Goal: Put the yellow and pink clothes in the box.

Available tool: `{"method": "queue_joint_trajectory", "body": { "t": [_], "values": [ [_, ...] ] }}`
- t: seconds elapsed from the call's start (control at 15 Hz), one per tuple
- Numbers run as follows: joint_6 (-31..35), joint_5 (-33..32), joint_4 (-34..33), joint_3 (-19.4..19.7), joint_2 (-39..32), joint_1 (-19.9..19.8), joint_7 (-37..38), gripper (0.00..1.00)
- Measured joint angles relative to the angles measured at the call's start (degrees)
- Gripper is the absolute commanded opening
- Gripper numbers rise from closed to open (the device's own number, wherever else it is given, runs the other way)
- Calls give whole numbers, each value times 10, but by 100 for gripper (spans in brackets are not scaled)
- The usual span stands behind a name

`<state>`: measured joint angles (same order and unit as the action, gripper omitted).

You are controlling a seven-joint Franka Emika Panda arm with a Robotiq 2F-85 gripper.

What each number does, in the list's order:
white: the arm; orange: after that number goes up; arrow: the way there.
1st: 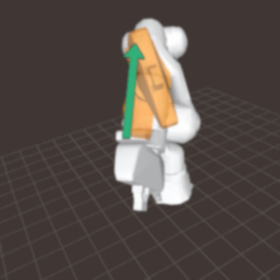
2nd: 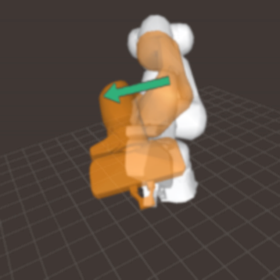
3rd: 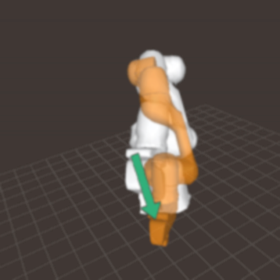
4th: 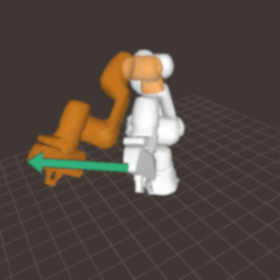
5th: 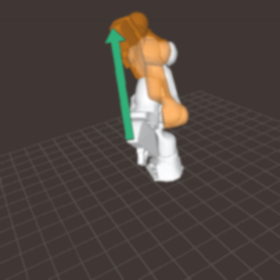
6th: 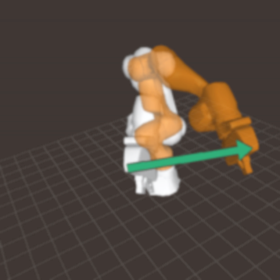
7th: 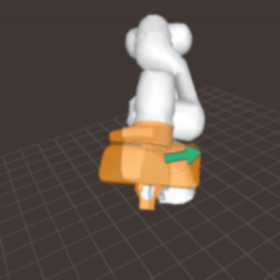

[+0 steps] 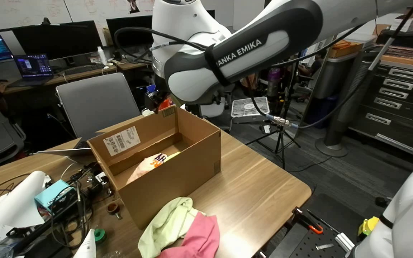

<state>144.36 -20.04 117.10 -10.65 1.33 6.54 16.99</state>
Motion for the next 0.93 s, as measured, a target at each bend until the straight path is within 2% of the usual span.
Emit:
{"method": "queue_joint_trajectory", "body": {
  "t": [0.33, 0.93],
  "values": [
    [-16, 0, 3, 0, -1, 2, 0, 99],
    [-141, 0, 56, 1, 35, 2, 2, 100]
  ]
}}
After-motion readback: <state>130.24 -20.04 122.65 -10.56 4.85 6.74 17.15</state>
